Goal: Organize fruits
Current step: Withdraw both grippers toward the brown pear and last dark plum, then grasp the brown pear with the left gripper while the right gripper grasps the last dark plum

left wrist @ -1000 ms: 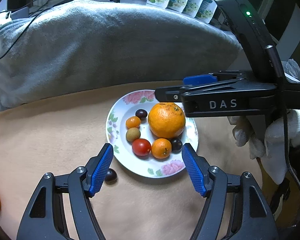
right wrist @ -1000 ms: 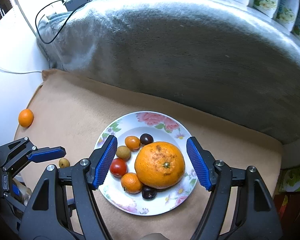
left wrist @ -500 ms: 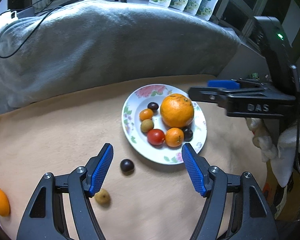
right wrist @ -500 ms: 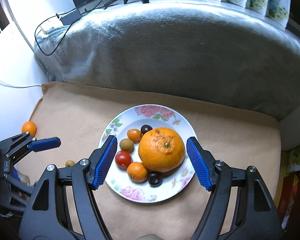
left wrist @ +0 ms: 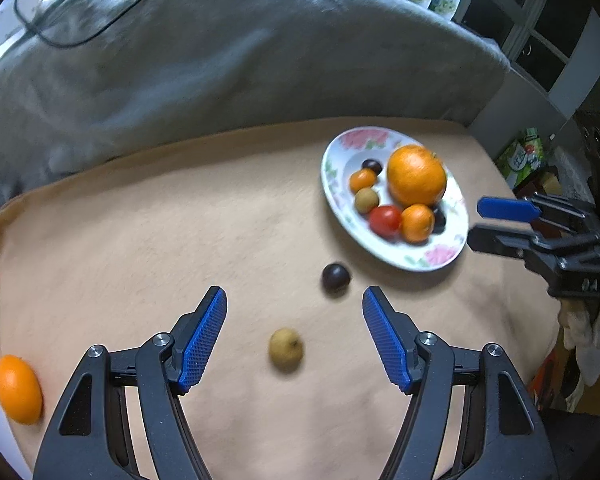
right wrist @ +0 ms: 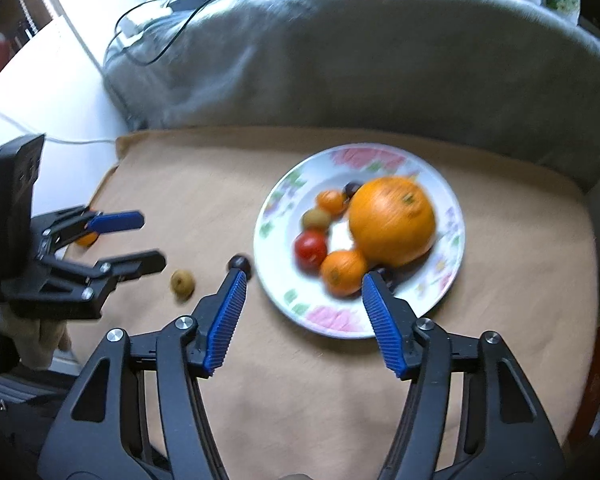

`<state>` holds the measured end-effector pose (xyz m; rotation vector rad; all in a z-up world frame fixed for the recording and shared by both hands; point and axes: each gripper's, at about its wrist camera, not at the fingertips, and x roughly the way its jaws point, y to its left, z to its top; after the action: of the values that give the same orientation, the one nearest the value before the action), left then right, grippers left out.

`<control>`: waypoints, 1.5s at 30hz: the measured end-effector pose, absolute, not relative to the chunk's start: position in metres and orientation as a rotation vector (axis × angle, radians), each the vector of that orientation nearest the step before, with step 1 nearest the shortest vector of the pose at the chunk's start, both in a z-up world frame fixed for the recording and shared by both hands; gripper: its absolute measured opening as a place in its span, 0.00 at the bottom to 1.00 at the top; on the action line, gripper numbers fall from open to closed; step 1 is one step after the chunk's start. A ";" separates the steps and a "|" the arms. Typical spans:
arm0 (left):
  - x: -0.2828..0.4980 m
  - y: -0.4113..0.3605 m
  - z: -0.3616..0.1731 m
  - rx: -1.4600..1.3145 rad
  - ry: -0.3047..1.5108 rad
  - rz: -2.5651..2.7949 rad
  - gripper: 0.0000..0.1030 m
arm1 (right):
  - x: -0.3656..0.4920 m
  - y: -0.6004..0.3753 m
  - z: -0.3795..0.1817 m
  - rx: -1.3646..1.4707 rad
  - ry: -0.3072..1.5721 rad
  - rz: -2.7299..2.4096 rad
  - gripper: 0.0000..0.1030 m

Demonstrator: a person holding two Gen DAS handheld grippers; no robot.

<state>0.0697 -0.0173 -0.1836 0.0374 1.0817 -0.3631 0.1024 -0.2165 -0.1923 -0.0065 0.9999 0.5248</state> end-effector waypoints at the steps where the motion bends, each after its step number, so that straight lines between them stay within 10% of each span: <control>1: 0.068 -0.014 -0.185 0.037 1.085 -0.361 0.68 | 0.100 -0.214 -0.195 -0.006 1.006 0.534 0.58; 16: 0.045 0.006 -0.215 -0.003 1.150 -0.384 0.54 | 0.091 -0.170 -0.215 -0.026 1.060 0.641 0.42; 45: 0.044 0.015 -0.240 -0.187 1.150 -0.347 0.42 | 0.102 -0.066 -0.238 -1.121 0.870 1.054 0.30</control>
<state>0.0445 0.0151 -0.2404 -0.1875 1.1497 -0.3474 0.1018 -0.0659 -0.2377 -1.1206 0.8699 1.0538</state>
